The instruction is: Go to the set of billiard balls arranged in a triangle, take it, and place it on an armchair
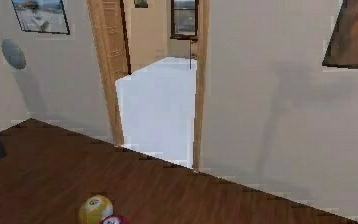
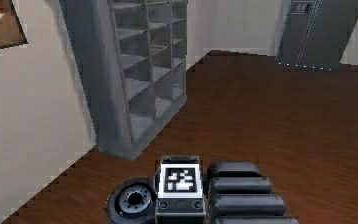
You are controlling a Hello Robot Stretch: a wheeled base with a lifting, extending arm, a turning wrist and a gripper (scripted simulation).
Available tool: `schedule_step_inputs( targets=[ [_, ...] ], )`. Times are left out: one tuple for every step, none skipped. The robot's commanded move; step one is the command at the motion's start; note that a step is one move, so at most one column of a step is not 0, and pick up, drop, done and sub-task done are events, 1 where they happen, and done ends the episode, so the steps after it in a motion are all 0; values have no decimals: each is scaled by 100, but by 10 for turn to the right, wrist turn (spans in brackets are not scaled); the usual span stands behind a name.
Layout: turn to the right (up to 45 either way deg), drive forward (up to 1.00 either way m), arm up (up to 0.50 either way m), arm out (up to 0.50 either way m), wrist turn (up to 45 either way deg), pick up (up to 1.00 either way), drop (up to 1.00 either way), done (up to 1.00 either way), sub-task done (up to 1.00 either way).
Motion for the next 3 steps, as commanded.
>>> schedule_step_inputs(
  targets=[
    [0, 100, 0, 0, 0, 0, 0, 0, 0],
    [-30, 0, 0, 0, 0, 0, 0, 0, 0],
    [0, 50, 0, 0, 0, 0, 0, 0, 0]
  ],
)
